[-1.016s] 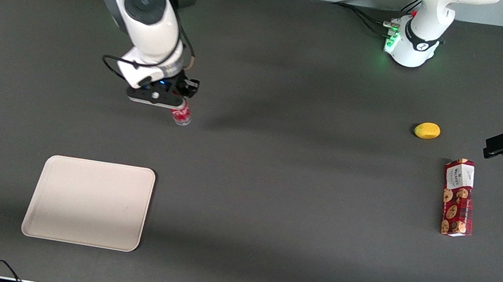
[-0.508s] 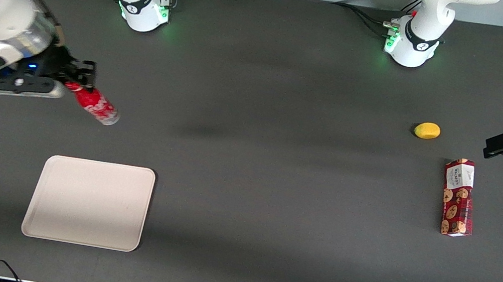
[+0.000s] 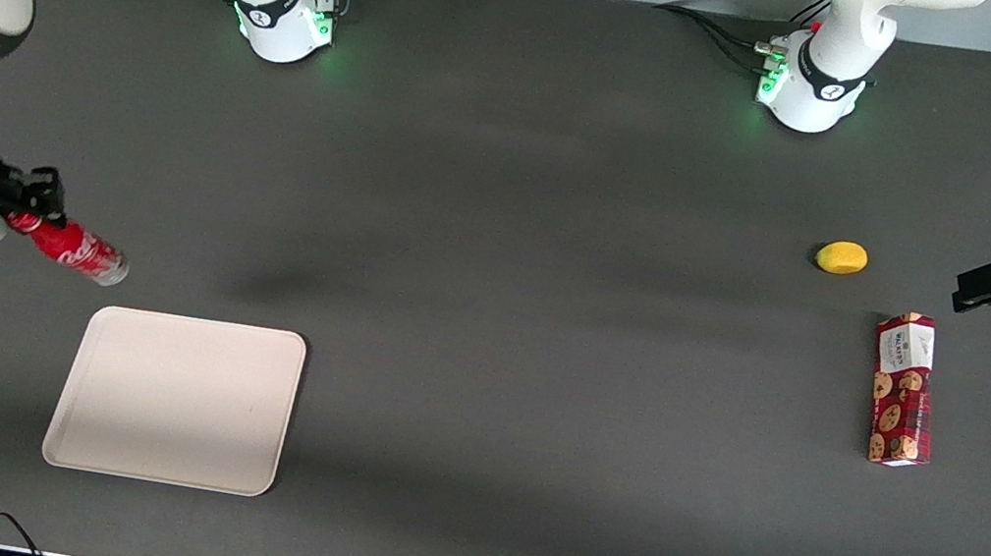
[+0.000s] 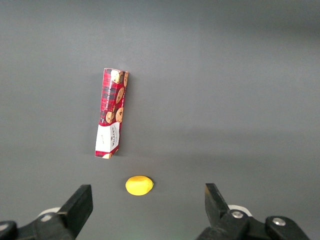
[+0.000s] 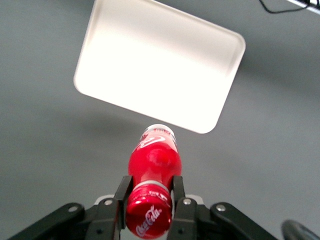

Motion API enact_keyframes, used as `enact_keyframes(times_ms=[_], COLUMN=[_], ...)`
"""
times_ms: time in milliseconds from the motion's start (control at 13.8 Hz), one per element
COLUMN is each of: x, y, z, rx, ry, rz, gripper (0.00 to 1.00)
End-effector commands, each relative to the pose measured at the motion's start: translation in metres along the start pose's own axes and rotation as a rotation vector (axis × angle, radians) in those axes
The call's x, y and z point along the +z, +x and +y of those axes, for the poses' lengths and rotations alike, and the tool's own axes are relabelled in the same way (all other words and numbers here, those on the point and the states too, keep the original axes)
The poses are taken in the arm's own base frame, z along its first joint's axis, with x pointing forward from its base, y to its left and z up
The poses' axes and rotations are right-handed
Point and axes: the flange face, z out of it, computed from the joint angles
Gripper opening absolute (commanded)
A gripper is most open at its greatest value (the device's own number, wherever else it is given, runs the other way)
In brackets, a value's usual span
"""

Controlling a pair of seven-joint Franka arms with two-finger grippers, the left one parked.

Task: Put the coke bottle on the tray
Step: 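Lift the bottle and carry it toward the white tray, then lower the bottle onto the tray's rim area and open the gripper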

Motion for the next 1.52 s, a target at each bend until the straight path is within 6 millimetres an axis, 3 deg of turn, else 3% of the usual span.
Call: enact_keyframes(times_ms=[0,218,508,944,1234,1306,1379,1452], x=[0.033,0.083,0.139,0.185,0.196,0.197,0.2,0.204], y=[0.017,0.038,0.048,0.047,0.048,0.048,0.049,0.049], z=[0.038,0.05,0.082,0.108,0.11,0.11,0.109,0.11], rx=[-0.114,-0.163,-0.229,-0.246,-0.249,-0.25,-0.252,-0.248], ry=[-0.041,-0.063,-0.111,-0.049,-0.039,-0.04,-0.039,-0.04], rz=[0.013,0.023,0.043,0.096,0.104,0.105,0.104,0.106], gripper=[0.0,0.0,0.0,0.01,0.14,0.21,0.4,0.46])
